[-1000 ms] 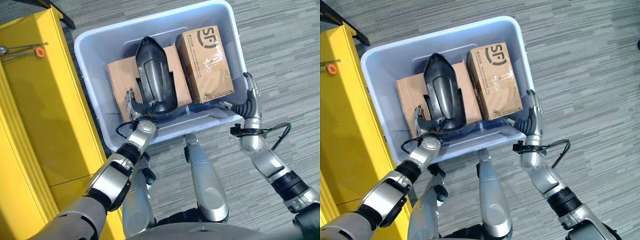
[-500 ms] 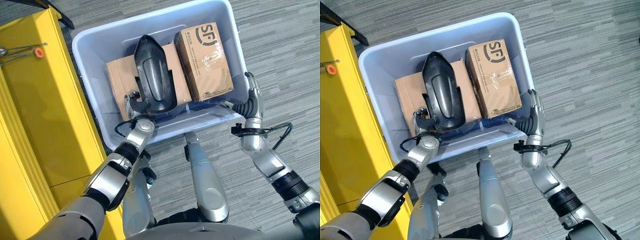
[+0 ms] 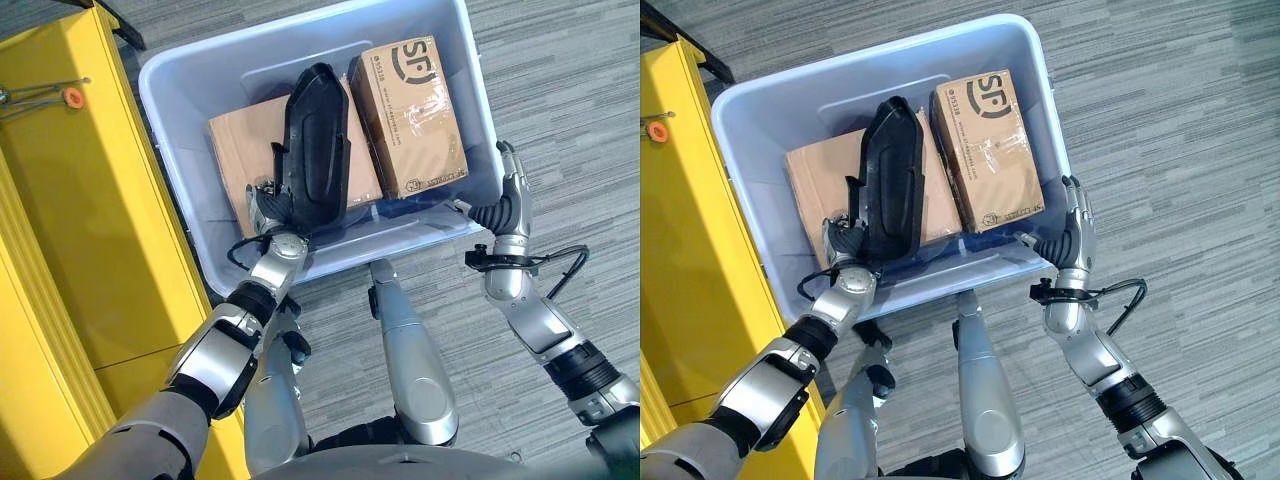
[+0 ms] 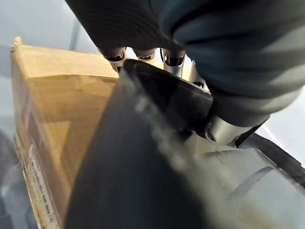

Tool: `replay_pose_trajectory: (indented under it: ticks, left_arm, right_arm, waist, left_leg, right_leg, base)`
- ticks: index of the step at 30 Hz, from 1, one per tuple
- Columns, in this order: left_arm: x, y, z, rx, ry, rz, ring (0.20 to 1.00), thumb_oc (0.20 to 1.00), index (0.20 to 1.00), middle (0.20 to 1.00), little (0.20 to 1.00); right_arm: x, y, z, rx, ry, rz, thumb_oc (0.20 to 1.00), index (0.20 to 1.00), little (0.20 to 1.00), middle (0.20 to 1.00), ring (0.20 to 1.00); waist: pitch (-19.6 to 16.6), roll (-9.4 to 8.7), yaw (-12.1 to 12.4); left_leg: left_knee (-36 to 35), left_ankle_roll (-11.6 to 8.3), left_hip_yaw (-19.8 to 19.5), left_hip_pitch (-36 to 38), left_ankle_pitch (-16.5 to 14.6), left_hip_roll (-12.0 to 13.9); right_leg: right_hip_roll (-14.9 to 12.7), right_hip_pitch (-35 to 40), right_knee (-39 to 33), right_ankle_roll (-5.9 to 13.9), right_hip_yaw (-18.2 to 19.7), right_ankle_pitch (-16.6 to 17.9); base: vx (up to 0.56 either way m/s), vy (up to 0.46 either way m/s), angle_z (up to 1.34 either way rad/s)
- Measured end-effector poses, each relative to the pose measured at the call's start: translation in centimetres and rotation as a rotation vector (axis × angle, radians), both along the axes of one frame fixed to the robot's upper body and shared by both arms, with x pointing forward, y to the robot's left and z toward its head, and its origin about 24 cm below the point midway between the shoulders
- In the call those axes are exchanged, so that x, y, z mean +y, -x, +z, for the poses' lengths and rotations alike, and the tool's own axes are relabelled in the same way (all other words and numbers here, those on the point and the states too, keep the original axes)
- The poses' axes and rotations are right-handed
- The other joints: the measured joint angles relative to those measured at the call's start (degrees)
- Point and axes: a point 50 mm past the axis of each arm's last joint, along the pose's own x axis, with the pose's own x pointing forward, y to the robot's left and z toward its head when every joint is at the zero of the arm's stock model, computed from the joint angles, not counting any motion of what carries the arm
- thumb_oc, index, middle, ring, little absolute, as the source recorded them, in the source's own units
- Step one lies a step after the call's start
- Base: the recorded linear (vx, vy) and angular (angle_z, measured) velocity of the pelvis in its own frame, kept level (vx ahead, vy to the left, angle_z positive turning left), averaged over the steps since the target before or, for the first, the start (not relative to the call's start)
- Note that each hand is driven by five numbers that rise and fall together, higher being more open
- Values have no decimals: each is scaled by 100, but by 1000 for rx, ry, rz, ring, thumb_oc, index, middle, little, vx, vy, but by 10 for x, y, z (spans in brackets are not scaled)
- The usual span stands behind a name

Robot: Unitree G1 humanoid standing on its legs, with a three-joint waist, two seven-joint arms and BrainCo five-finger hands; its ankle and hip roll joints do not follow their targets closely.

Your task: Move parts from the plastic box to the shelf.

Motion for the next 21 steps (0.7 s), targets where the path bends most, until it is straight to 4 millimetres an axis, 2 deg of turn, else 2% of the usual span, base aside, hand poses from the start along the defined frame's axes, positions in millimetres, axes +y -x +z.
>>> replay_pose_trajectory:
  ticks: [7,12,14,21]
  left_arm:
    - [0,0,3,-21,37,16,200,200,200,200,200]
    - [6,8,-17,38,90,-19,200,200,200,200,200]
    - [2,9,-20,47,100,-57,200,200,200,200,200]
    - [-27,7,19,-152,159,-240,200,200,200,200,200]
  right_arm:
    - [0,0,0,-7,-2,-5,1000,1000,1000,1000,1000]
    - [0,2,-3,-3,-8,6,1000,1000,1000,1000,1000]
    - [0,3,-3,-4,-10,12,1000,1000,1000,1000,1000]
    - [0,7,-11,24,-9,23,1000,1000,1000,1000,1000]
  waist:
    - [-4,6,-6]
    - [-2,3,-63]
    - [-2,2,-88]
    - [-3,11,-118]
  left_leg:
    - [30,4,4,-19,2,-11]
    - [-213,46,8,588,59,-22]
    - [-293,29,-3,770,69,-28]
    - [-545,12,-11,1464,112,-50]
  right_leg:
    - [-15,-35,60,0,25,0]
    - [-4,599,-119,11,-58,33]
    - [-7,805,-166,-14,-125,49]
    - [-16,1496,-347,-31,-250,31]
  base:
    - [3,23,0]
    - [24,64,0]
    - [22,37,10]
    - [30,51,1]
